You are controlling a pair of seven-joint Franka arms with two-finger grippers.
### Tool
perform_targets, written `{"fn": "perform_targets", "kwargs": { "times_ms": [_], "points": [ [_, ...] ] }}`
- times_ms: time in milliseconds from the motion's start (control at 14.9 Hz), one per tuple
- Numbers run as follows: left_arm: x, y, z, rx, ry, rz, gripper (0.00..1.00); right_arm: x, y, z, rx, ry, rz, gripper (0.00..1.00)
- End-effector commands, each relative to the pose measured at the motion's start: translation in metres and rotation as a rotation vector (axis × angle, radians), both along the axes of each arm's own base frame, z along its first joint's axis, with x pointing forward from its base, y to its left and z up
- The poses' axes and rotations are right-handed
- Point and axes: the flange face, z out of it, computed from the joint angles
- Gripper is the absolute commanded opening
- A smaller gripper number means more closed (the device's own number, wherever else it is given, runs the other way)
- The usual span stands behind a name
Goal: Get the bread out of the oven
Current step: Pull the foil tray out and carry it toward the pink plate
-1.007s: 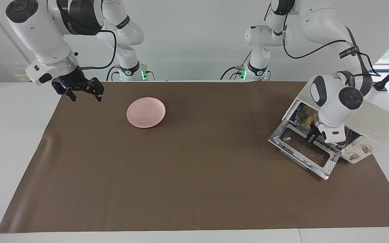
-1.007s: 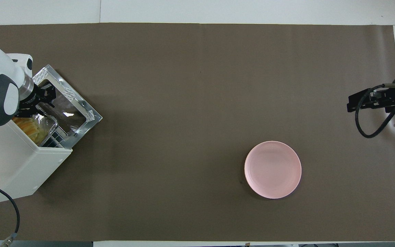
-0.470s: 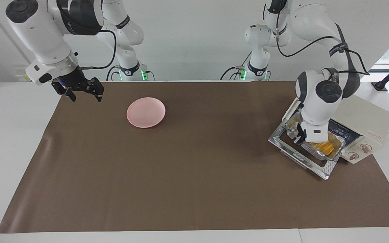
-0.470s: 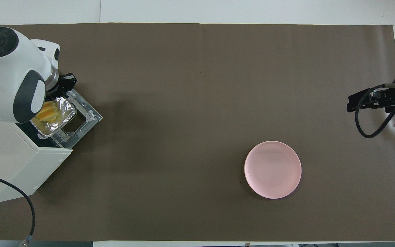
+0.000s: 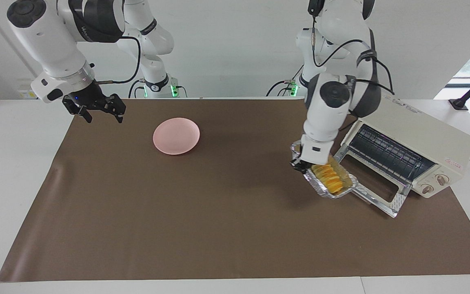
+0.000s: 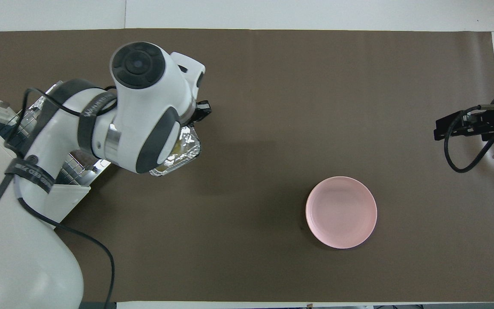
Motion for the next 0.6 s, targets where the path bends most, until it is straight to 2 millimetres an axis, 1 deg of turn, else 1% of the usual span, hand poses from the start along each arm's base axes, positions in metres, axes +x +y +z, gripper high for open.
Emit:
{"fn": "perform_targets", "kwargs": {
  "times_ms": [0, 67, 134, 201, 268, 403, 470, 537],
  "points": [
    [-0.037, -0.067, -0.002, -0.055, -0.009, -0.101, 0.00, -0.008, -0.002, 0.001, -0.016, 0.005, 0.021, 1.00],
    [-0.046, -0.090, -0.008, -0.073, -0.027, -0.128, 0.00, -0.008, -0.002, 0.001, -0.015, 0.005, 0.024, 1.00],
    [-0.053, -0.108, -0.026, -0.068, -0.017, -0.153, 0.00, -0.008, -0.002, 0.001, -0.015, 0.005, 0.024, 1.00],
    [-0.053, -0.116, -0.039, -0.060, -0.008, -0.161, 0.00, -0.008, -0.002, 0.001, -0.016, 0.005, 0.021, 1.00],
    [-0.059, -0.125, -0.043, -0.058, -0.003, -0.177, 0.00, -0.008, -0.002, 0.001, -0.016, 0.005, 0.021, 1.00],
    [-0.071, -0.142, -0.074, -0.030, 0.017, -0.215, 0.00, -0.008, -0.002, 0.001, -0.015, 0.005, 0.024, 1.00],
    [-0.075, -0.149, -0.084, -0.032, 0.013, -0.225, 0.00, -0.008, -0.002, 0.001, -0.015, 0.005, 0.024, 1.00],
    [-0.080, -0.154, -0.085, -0.035, 0.013, -0.232, 0.00, -0.008, -0.002, 0.001, -0.015, 0.005, 0.024, 1.00]
  ]
}}
